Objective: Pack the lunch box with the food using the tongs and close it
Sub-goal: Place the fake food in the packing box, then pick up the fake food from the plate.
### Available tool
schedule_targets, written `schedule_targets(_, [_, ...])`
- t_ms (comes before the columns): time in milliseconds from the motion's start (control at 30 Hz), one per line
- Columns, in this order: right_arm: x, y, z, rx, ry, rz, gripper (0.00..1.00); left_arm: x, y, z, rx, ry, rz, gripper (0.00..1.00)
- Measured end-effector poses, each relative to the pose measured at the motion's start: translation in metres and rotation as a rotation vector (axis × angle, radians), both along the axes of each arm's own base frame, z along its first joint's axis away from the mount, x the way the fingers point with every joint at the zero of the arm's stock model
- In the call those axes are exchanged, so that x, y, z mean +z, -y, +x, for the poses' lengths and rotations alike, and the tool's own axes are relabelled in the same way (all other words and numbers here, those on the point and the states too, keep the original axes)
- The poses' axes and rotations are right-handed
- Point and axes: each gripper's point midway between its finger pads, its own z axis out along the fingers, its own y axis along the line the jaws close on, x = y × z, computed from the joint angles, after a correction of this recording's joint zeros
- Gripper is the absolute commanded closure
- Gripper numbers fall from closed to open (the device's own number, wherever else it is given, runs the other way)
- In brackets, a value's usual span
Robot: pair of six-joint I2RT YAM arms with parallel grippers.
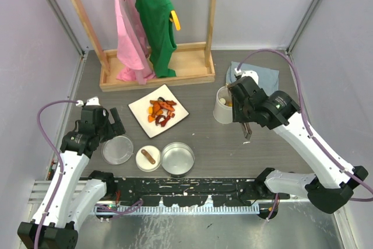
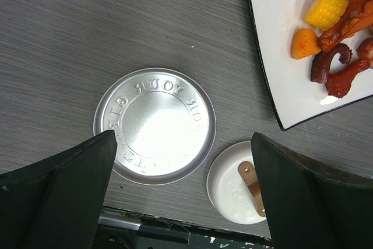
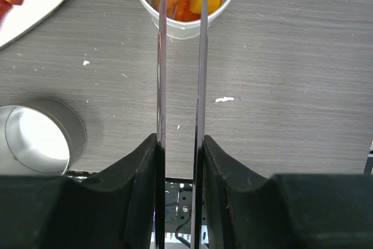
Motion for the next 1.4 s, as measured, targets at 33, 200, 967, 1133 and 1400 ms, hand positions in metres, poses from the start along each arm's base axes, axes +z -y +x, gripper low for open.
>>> schedule_targets(33, [-0.003,0.004,-0.001,-0.007,-0.008,-0.004,0.62,0.0,0.0,0.0,0.0,0.0,0.0,0.0])
schedule_targets(200, [-0.023,0.009,-0.005,-0.002,-0.07,-0.037,0.62,0.0,0.0,0.0,0.0,0.0,0.0,0.0])
schedule_targets(967, [-0.035,0.016,0.01,-0.043,-0.073,-0.129,0.51,0.0,0.0,0.0,0.0,0.0,0.0,0.0])
schedule_targets(1133, [-0.01,-0.003,0.019,-0.014,-0.016,-0.021,0.51,-0.001,0.0,0.0,0.0,-0.004,0.0,0.0])
schedule_targets(1400, [0.011,-0.067,0.026,0.127,-0.001,0.261,0.51,-0.001,0.0,0.0,0.0,-0.007,0.0,0.0])
